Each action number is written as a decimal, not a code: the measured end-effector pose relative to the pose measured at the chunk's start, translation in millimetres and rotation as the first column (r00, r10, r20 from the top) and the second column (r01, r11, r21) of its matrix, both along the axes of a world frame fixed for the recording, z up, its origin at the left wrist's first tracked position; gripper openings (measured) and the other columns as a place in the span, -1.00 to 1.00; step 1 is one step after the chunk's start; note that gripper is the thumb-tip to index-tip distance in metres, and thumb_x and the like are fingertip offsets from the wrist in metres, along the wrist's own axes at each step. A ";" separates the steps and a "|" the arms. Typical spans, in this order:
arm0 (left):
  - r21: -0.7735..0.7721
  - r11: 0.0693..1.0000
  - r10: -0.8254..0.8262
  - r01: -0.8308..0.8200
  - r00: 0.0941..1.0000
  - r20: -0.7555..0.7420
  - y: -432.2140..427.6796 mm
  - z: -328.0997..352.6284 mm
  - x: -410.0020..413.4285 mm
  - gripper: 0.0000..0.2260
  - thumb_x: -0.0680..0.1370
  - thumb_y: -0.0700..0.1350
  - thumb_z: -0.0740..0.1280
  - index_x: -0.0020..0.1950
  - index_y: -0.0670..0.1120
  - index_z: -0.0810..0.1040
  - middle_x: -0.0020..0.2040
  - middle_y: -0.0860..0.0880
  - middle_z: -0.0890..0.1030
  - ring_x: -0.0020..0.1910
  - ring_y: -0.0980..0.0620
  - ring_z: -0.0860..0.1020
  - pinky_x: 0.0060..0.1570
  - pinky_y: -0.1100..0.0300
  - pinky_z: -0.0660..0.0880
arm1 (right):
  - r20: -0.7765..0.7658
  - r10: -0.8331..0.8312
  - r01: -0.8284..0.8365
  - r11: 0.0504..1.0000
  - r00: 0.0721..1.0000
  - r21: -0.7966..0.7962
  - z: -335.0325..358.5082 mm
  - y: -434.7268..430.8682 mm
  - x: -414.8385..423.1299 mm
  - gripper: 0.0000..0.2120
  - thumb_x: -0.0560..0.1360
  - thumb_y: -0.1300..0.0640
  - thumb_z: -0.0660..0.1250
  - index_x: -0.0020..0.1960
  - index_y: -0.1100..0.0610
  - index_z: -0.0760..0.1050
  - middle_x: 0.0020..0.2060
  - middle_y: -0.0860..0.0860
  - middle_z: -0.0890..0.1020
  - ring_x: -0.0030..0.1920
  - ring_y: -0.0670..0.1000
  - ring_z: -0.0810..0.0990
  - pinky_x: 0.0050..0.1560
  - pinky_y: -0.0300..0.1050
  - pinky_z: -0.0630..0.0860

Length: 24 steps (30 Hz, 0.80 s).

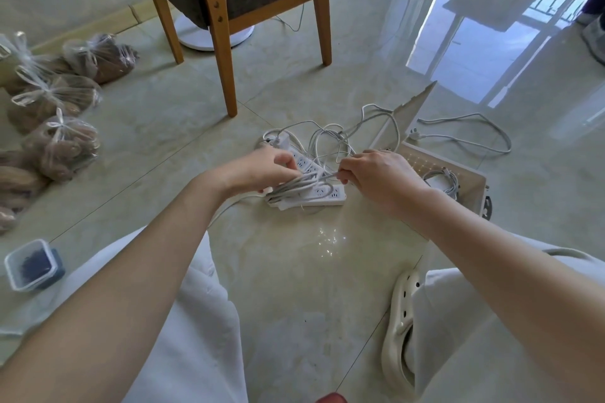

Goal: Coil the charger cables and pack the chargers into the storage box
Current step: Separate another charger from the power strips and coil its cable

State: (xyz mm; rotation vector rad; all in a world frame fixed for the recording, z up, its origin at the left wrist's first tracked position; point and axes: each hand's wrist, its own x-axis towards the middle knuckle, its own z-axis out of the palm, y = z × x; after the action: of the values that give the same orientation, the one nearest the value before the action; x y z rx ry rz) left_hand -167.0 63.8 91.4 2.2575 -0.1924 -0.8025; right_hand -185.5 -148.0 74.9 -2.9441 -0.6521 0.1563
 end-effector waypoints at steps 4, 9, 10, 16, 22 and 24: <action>0.273 0.962 -0.034 -0.024 0.978 0.206 0.1 -6.1 -1.5 -0.78 0.48 0.15 0.31 -0.12 0.01 0.53 -0.17 0.09 0.55 -0.15 0.06 0.50 -0.18 0.18 0.40 | 0.060 -0.015 0.015 1.000 0.998 -0.005 0.9 7.9 -6.5 -0.69 0.63 0.00 0.02 0.05 0.06 0.51 -0.02 -0.02 0.63 -0.03 0.07 0.56 -0.13 -0.11 0.37; 0.498 0.854 -0.103 -0.151 0.889 0.447 -3.8 -6.2 -4.5 -0.79 0.49 0.13 0.24 -0.06 0.00 0.48 -0.08 -0.01 0.57 -0.11 -0.05 0.45 -0.20 0.17 0.27 | 0.068 -0.068 0.065 0.997 0.995 0.053 4.4 15.1 -10.8 -0.73 0.62 0.04 0.03 0.05 0.05 0.50 -0.06 -0.02 0.62 -0.17 0.08 0.51 -0.22 -0.13 0.28; 0.502 0.844 -0.088 -0.187 0.876 0.474 -4.5 -5.2 -4.2 -0.79 0.50 0.11 0.23 -0.05 -0.01 0.47 -0.11 -0.02 0.55 -0.13 -0.06 0.44 -0.20 0.17 0.27 | 0.065 -0.075 0.070 0.994 0.995 0.082 4.9 17.3 -12.2 -0.73 0.62 0.03 0.04 0.06 0.04 0.51 -0.06 -0.02 0.63 -0.19 0.08 0.51 -0.22 -0.11 0.34; 0.401 0.813 0.078 -0.422 0.763 0.642 -2.5 -9.8 2.7 -0.79 0.54 0.06 0.18 -0.04 -0.08 0.42 -0.13 -0.11 0.55 -0.14 -0.16 0.48 -0.20 0.15 0.32 | 0.021 0.022 -0.028 0.941 1.000 0.338 3.8 35.1 -30.9 -0.73 0.62 0.07 0.08 0.15 0.08 0.52 0.04 0.01 0.63 -0.03 0.14 0.59 -0.08 -0.02 0.51; -0.064 0.859 0.505 -0.508 0.822 0.264 -11.5 -19.8 12.7 -0.79 0.56 0.06 0.23 -0.11 -0.07 0.46 -0.12 -0.10 0.58 -0.11 -0.11 0.56 -0.04 0.01 0.54 | -0.110 0.112 -0.041 0.861 0.988 0.507 -3.5 48.6 -51.2 -0.70 0.61 0.18 0.09 0.29 0.11 0.45 -0.18 -0.10 0.45 -0.19 0.03 0.51 -0.14 -0.17 0.42; -0.287 0.786 0.576 -0.548 0.817 0.020 -19.7 -15.9 9.1 -0.83 0.60 -0.07 0.16 -0.13 -0.09 0.43 -0.20 -0.11 0.56 -0.29 0.02 0.58 -0.17 0.07 0.57 | -0.149 0.073 0.031 0.801 0.986 0.598 -6.4 48.9 -48.9 -0.73 0.60 0.24 0.11 0.21 0.14 0.51 -0.28 -0.14 0.43 -0.30 -0.13 0.43 -0.22 -0.36 0.34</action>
State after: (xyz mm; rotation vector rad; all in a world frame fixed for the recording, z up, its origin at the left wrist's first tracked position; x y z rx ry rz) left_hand -157.9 44.1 75.5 1.9349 0.3058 -0.3071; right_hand -234.3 -99.1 68.4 -2.2812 -0.5764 0.1581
